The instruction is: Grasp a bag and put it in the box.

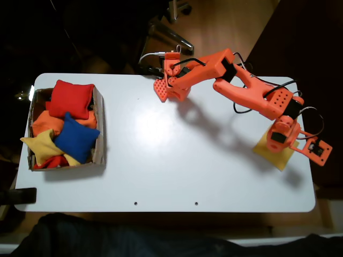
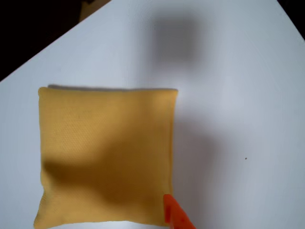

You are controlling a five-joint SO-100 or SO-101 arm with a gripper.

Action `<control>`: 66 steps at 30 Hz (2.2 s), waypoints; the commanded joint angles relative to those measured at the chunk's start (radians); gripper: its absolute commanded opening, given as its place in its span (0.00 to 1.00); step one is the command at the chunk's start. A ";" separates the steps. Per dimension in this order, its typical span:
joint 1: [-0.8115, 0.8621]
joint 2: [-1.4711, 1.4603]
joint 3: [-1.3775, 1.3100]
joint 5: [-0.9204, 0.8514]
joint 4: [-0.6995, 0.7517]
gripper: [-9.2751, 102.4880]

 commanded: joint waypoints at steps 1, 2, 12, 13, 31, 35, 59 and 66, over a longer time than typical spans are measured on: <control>-0.008 0.012 -0.048 -0.002 0.002 0.69; -0.008 0.012 -0.048 -0.002 0.003 0.69; 0.032 -0.009 -0.043 -0.031 -0.005 0.63; 0.034 -0.012 -0.043 -0.031 -0.003 0.63; 0.035 -0.043 -0.049 -0.041 0.005 0.72; 0.034 -0.048 -0.049 -0.041 -0.003 0.77; -0.003 -0.175 -0.175 -0.043 -0.006 0.81; -0.012 -0.229 -0.247 -0.043 0.014 0.81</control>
